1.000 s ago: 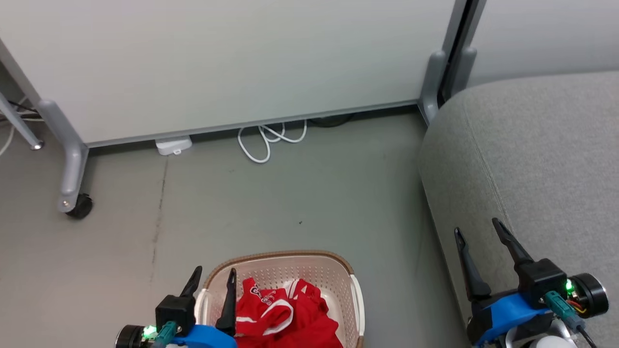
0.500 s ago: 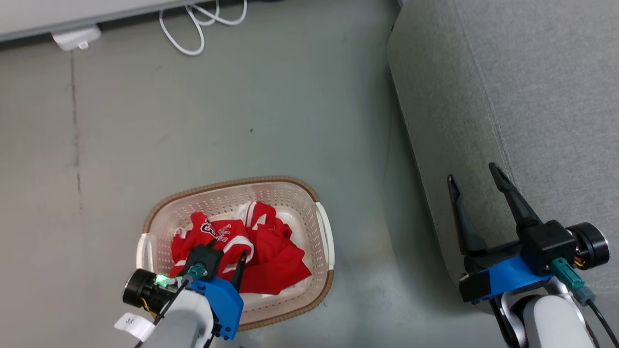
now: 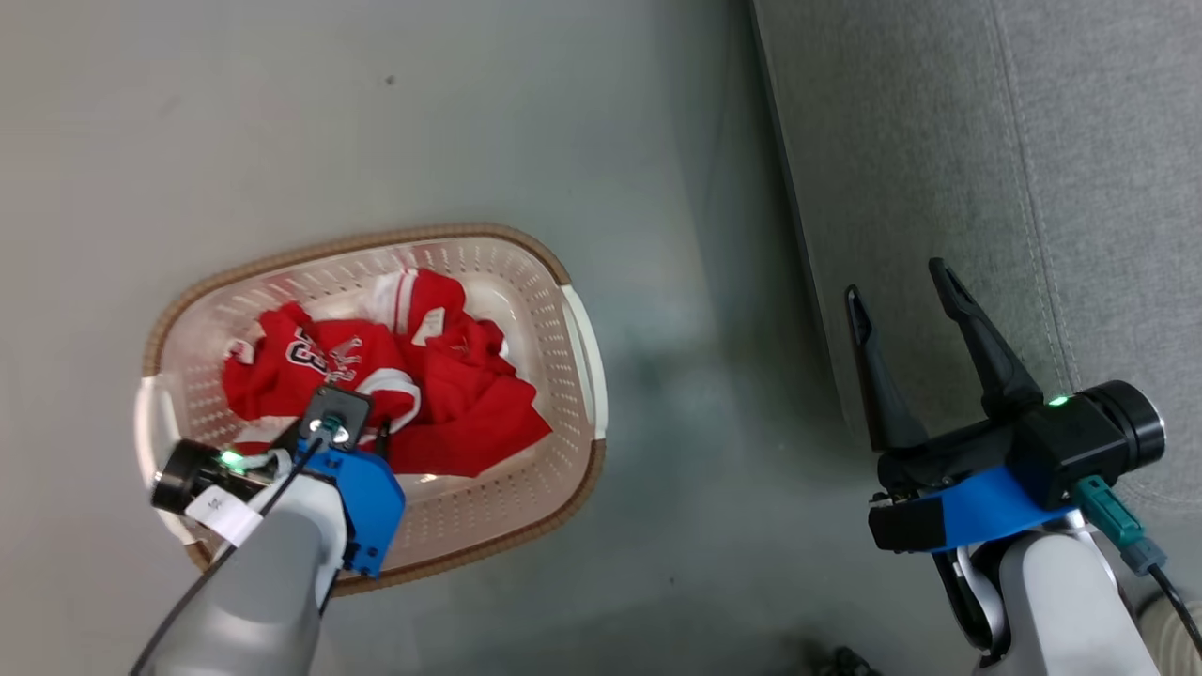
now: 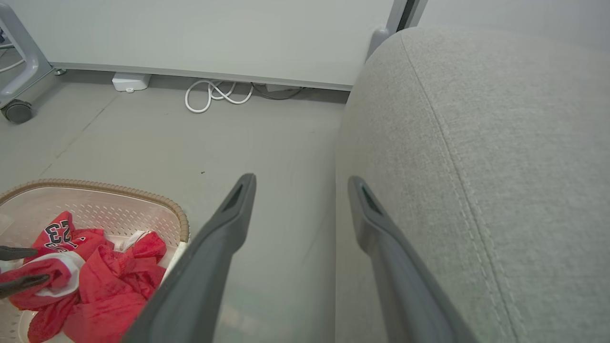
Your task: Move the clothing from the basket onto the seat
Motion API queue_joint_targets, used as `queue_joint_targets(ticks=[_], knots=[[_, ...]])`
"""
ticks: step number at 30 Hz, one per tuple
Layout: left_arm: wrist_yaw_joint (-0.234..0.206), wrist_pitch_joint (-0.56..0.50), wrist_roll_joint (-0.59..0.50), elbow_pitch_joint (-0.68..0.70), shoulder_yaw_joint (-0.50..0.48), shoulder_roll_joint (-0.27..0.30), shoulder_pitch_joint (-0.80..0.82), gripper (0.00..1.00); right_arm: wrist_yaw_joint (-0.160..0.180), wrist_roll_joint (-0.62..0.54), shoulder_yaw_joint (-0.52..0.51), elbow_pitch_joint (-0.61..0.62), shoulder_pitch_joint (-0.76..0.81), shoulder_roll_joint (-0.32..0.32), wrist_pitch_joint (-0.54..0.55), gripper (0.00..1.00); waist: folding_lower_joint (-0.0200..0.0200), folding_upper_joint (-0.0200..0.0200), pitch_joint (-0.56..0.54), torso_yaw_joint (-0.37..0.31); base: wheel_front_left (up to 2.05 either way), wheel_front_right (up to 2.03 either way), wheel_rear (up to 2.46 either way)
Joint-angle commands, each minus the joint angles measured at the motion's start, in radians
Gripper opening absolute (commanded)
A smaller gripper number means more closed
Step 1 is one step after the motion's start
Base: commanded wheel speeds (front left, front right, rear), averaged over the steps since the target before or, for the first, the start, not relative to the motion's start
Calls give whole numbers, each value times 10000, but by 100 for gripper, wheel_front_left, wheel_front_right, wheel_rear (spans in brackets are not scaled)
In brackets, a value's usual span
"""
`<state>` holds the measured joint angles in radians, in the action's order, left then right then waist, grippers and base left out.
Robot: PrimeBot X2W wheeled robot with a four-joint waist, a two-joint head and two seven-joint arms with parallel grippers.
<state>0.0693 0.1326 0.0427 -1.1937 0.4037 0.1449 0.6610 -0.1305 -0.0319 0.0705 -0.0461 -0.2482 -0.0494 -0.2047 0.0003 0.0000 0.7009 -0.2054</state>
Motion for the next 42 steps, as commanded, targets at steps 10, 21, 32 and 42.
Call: queue_joint_targets(ticks=[10,21,32,42], knots=[[-760,-583,-208,-634,271,240,951,7,-3,397,336,-163,-371,-18,-317,100,-3,0,1075,-561,0,0,0],[-570,-317,100,-773,310,51,1131,0,-3,542,421,-414,-498,-19,-456,100,-3,0,1006,-516,0,0,0],[-327,276,732,-855,139,-491,356,0,-3,451,741,-984,-635,-21,-555,100,-3,0,-853,36,0,0,0],[446,1047,1143,-895,250,-536,-583,0,-5,423,664,-1677,-40,-27,-404,100,-3,0,-3406,887,0,0,0]])
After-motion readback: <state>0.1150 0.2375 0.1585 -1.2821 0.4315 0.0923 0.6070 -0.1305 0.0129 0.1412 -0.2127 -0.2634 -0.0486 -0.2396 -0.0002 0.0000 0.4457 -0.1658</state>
